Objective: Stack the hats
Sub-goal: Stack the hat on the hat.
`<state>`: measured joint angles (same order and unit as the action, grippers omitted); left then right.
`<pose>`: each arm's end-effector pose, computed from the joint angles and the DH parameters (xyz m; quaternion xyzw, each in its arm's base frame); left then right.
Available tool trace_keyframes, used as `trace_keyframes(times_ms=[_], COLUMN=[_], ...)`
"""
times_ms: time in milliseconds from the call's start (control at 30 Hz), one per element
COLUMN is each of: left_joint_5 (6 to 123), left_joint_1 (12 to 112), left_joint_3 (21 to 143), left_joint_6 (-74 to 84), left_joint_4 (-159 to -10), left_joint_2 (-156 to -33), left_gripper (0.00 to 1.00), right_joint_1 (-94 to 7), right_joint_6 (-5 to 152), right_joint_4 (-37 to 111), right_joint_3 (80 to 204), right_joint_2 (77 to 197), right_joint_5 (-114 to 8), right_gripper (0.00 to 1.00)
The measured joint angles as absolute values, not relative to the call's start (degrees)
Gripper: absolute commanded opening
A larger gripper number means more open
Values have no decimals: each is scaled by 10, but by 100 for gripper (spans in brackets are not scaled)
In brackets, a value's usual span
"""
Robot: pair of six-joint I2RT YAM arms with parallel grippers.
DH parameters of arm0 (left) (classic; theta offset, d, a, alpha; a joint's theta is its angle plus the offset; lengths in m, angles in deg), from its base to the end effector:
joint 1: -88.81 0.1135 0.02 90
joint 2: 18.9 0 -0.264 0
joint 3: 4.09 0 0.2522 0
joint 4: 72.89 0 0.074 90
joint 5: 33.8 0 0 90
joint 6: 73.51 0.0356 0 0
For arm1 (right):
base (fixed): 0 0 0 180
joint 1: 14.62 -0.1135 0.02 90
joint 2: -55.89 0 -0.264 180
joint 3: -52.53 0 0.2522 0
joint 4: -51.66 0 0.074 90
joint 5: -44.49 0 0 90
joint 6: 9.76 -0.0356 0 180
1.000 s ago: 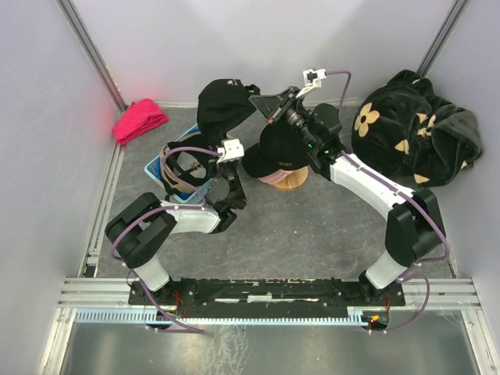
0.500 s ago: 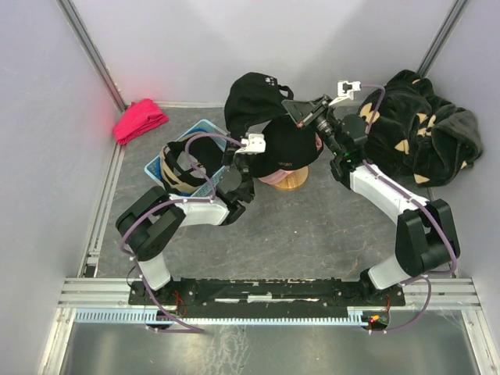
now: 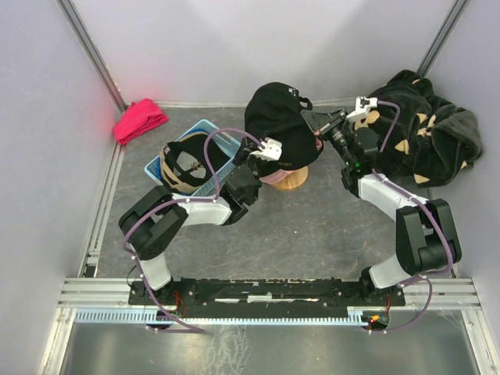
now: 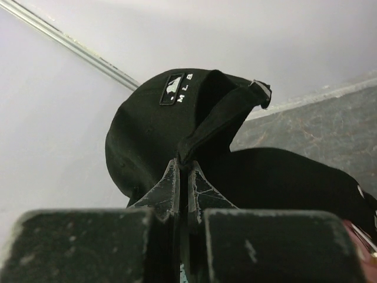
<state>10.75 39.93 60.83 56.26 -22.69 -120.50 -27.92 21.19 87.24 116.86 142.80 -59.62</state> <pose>0.2635 -0.2632 0.2446 0.1818 0.6204 0.1808 0.7412 0.3331 0.0877 0.3047 0.1516 0.6066 0.5202 0.5818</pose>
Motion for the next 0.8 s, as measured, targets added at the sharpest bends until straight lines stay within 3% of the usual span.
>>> trace_keyframes(times_ms=[800], left_joint_5=[182], left_joint_1=[394], left_joint_3=[540], left_joint_6=[590], left_joint_4=[-271], left_joint_2=[-1149], left_gripper=[3], right_joint_1=[-261], right_joint_6=[181], right_joint_4=[902], right_joint_3=[1044], right_joint_2=[1345], right_joint_5=[-622], right_gripper=[2])
